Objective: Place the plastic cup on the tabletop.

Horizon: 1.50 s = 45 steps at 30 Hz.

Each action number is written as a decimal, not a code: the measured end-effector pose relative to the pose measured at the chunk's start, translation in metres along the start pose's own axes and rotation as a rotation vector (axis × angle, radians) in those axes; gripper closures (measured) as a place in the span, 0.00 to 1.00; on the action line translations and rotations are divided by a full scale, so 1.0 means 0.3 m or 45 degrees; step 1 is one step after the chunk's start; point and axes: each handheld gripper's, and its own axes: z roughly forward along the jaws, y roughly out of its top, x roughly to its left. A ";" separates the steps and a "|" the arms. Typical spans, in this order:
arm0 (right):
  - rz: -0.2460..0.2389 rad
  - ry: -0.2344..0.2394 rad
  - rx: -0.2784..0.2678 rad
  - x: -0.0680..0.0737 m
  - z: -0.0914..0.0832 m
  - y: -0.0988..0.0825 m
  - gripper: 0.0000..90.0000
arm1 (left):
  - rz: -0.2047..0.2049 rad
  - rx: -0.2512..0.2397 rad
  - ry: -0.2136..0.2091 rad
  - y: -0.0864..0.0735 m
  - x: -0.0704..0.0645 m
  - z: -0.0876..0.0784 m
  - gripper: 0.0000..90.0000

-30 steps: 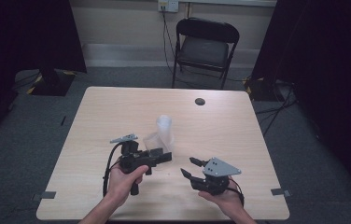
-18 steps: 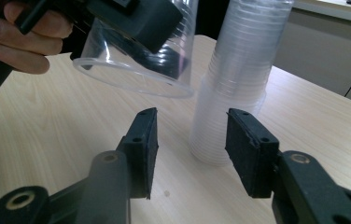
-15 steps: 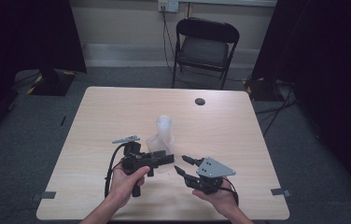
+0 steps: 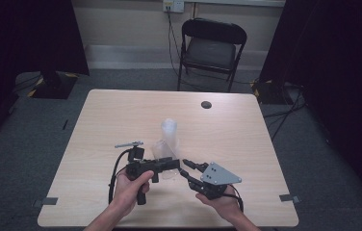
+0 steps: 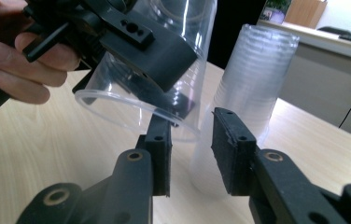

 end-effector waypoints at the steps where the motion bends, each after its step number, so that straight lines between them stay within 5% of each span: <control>1: -0.003 0.001 -0.004 0.004 0.002 0.002 0.79 | -0.002 -0.003 -0.003 -0.001 -0.003 0.002 0.40; 6: -0.028 -0.028 -0.019 0.010 0.008 -0.001 0.82 | 0.054 0.007 -0.013 0.000 -0.014 0.010 0.39; 25: -0.060 -0.071 -0.153 0.021 0.043 0.028 0.79 | 0.024 0.012 -0.109 -0.007 -0.047 0.027 0.39; 45: -0.048 -0.158 -0.138 0.019 0.030 0.026 0.98 | 0.098 -0.032 -0.084 -0.008 -0.047 0.033 0.24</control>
